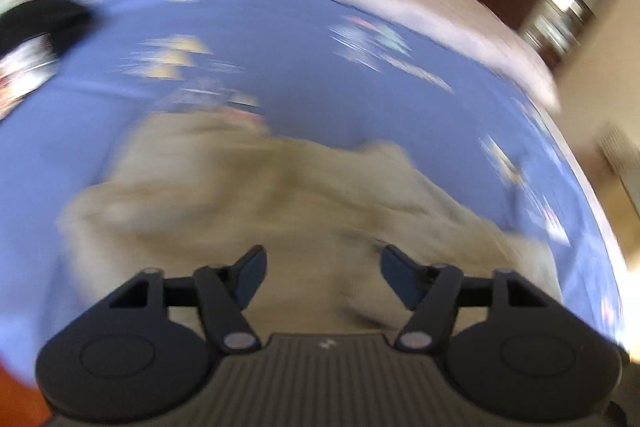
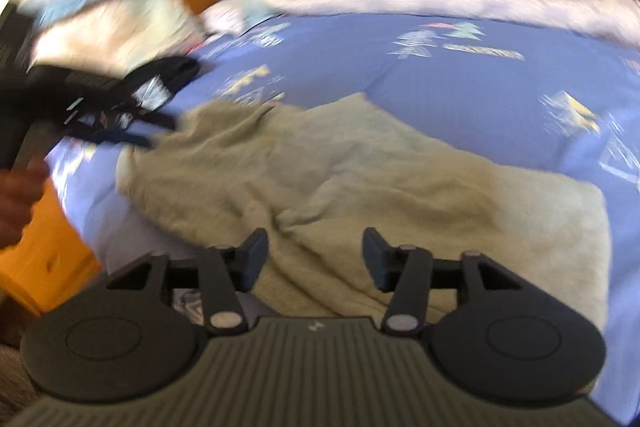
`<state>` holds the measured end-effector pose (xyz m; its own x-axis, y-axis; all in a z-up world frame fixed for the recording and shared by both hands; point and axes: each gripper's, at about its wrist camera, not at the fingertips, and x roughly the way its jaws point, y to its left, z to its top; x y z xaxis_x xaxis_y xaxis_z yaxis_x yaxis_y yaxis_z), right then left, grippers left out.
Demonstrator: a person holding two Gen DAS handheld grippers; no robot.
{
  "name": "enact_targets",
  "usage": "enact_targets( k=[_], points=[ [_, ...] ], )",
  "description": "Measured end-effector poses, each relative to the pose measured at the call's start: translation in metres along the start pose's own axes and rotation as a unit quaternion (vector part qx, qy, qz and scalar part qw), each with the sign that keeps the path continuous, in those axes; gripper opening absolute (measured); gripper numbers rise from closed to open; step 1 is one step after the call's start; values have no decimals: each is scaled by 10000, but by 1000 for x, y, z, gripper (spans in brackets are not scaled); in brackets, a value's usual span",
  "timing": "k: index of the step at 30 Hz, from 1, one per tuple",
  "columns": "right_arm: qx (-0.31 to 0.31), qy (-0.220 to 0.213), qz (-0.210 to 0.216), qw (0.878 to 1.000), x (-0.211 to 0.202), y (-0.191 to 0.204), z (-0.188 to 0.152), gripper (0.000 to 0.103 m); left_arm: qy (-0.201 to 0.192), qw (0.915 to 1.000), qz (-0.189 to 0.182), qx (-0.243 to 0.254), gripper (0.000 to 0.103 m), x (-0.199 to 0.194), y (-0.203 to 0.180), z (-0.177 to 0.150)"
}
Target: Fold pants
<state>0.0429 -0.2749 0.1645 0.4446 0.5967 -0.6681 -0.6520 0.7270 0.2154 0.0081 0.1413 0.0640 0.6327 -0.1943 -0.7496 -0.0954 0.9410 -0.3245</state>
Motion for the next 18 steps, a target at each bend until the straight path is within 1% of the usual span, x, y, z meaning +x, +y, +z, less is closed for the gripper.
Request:
enact_targets(
  k=[2, 4, 5, 6, 7, 8, 9, 10, 11, 13, 15, 17, 18],
  points=[
    [-311, 126, -139, 9993, 11, 6, -2, 60, 271, 9996, -34, 119, 77, 25, -14, 4],
    [-489, 281, -409, 9976, 20, 5, -5, 60, 619, 9979, -202, 71, 73, 51, -22, 9],
    [-526, 362, -537, 9965, 24, 3, -6, 59, 773, 9968, -224, 0, 65, 62, -23, 10],
    [-528, 457, -659, 9954, 27, -1, -8, 58, 964, 9949, -272, -76, 40, 74, -24, 10],
    [-510, 550, -773, 9942, 30, -5, -11, 48, 1110, 9933, -299, -125, 28, 83, -25, 9],
    [-469, 567, -858, 9936, 30, -9, -13, 39, 1165, 9927, -258, -159, 22, 87, -27, 9],
    [-385, 530, -864, 9941, 27, -14, -15, 23, 1145, 9928, -302, -183, 15, 87, -29, 9],
    [-272, 474, -829, 9951, 23, -18, -15, 13, 1150, 9923, -413, -192, 15, 84, -31, 9],
    [-201, 404, -862, 9953, 18, -21, -15, 12, 1123, 9920, -532, -206, 15, 80, -36, 9],
    [-315, 194, -1180, 9923, 8, -20, -11, 11, 1004, 9918, -770, -189, 14, 69, -47, 13],
    [-432, -111, -1470, 9881, -8, -21, -4, 11, 818, 9899, -1146, -180, 14, 57, -61, 21],
    [-530, -433, -1826, 9808, -30, -24, 6, 11, 672, 9847, -1599, -176, 14, 48, -73, 29],
    [-562, -581, -1987, 9767, -40, -26, 9, 11, 594, 9807, -1858, -143, 15, 44, -81, 33]
  ],
)
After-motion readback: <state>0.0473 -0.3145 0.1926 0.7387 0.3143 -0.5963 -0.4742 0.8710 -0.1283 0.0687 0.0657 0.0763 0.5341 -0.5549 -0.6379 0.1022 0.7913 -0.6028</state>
